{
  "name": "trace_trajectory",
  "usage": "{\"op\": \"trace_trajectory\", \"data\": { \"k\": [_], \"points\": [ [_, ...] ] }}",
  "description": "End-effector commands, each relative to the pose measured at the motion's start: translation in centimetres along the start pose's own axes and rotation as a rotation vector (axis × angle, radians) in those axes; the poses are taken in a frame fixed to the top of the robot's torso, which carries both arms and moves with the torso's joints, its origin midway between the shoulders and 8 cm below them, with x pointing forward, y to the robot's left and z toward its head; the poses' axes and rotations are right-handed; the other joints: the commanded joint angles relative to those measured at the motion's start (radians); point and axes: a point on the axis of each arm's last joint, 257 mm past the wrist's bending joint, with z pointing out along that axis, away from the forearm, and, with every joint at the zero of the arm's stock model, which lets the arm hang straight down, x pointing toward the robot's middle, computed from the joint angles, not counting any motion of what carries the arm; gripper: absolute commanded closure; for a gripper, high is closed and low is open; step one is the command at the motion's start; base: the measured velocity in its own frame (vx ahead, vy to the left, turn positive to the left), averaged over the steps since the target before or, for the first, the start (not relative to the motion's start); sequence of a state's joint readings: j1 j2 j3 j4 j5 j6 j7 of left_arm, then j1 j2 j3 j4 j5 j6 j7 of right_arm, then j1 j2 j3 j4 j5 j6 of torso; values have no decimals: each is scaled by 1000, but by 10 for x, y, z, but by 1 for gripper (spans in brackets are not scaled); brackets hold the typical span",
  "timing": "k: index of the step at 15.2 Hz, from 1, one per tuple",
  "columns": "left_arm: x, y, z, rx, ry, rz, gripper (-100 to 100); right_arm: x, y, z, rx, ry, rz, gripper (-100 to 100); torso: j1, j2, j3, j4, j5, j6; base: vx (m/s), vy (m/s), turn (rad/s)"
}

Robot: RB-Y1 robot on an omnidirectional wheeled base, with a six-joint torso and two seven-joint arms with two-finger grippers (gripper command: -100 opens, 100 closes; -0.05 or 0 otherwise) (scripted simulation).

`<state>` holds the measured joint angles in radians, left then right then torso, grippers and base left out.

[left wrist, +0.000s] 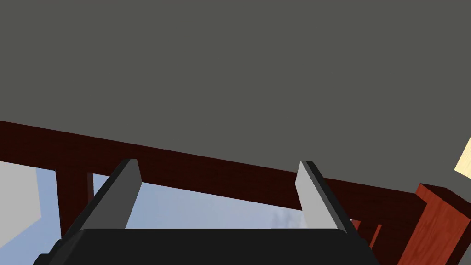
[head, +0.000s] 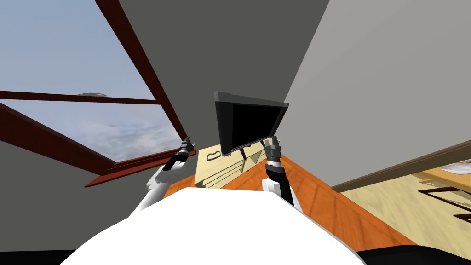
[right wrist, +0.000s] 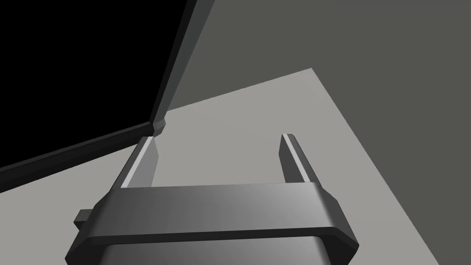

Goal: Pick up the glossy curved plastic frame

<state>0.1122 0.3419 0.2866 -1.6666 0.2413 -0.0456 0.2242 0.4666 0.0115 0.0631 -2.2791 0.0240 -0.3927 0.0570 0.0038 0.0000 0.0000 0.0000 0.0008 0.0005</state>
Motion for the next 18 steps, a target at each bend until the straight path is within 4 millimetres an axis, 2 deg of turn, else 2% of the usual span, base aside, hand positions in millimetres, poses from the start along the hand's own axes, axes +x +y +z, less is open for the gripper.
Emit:
{"op": "trace_trajectory", "data": {
  "k": [1,2,4,5,7,8,9,10,11,12,13,14,15,16,18],
  "points": [
    [-25,8,10,-40,-52,-44,-100,0,0,0,0,0,0,0,0,0,0,0,0,0,-59,58,-331],
    [-30,22,8,-76,-66,-45,-100,0,0,0,0,0,0,0,1,1,1,0,0,0,-58,61,-303],
    [-34,29,7,-91,-74,-45,-100,0,0,0,0,0,0,0,1,1,1,0,0,-1,-22,27,-84],
    [-52,34,13,-122,-113,-81,-100,0,0,0,0,0,0,0,-1,0,0,0,0,-1,-23,13,-229],
    [-58,46,10,-145,-126,-82,-100,0,0,0,0,0,0,0,-1,0,0,0,0,0,-27,26,-186],
    [-74,47,16,-166,-164,-121,-100,0,0,0,0,0,0,0,-1,-1,0,0,0,-1,-28,23,-278],
    [-80,60,12,-192,-178,-123,-100,0,0,0,0,0,0,0,-1,-1,0,0,0,1,-34,32,-329],
    [-82,62,11,-197,-181,-123,-100,0,0,0,0,0,0,0,-1,0,0,0,0,0,-24,28,-137],
    [-100,67,14,-220,-224,-166,-100,0,0,0,0,0,0,0,-1,-1,0,0,0,-1,-24,24,-225],
    [-103,75,11,-242,-233,-168,-100,0,0,0,0,0,0,0,-1,-1,0,0,0,0,-30,33,-280],
    [-118,75,15,-252,-270,-213,-100,0,0,0,0,0,0,0,-1,-1,0,0,0,0,-34,40,-363],
    [-126,94,8,-296,-293,-218,-100,0,0,0,0,0,0,0,0,-1,0,0,0,1,-36,47,-310],
    [-126,96,7,-299,-294,-218,-100,0,0,0,0,0,0,0,1,0,0,0,0,0,-29,35,-119],
    [-143,103,6,-323,-340,-268,-100,0,0,0,0,0,0,0,0,0,0,0,0,-1,-19,26,-273],
    [-146,113,2,-349,-353,-271,-100,0,0,0,0,0,0,0,0,-1,0,0,0,0,-27,35,-185]
  ]
}}
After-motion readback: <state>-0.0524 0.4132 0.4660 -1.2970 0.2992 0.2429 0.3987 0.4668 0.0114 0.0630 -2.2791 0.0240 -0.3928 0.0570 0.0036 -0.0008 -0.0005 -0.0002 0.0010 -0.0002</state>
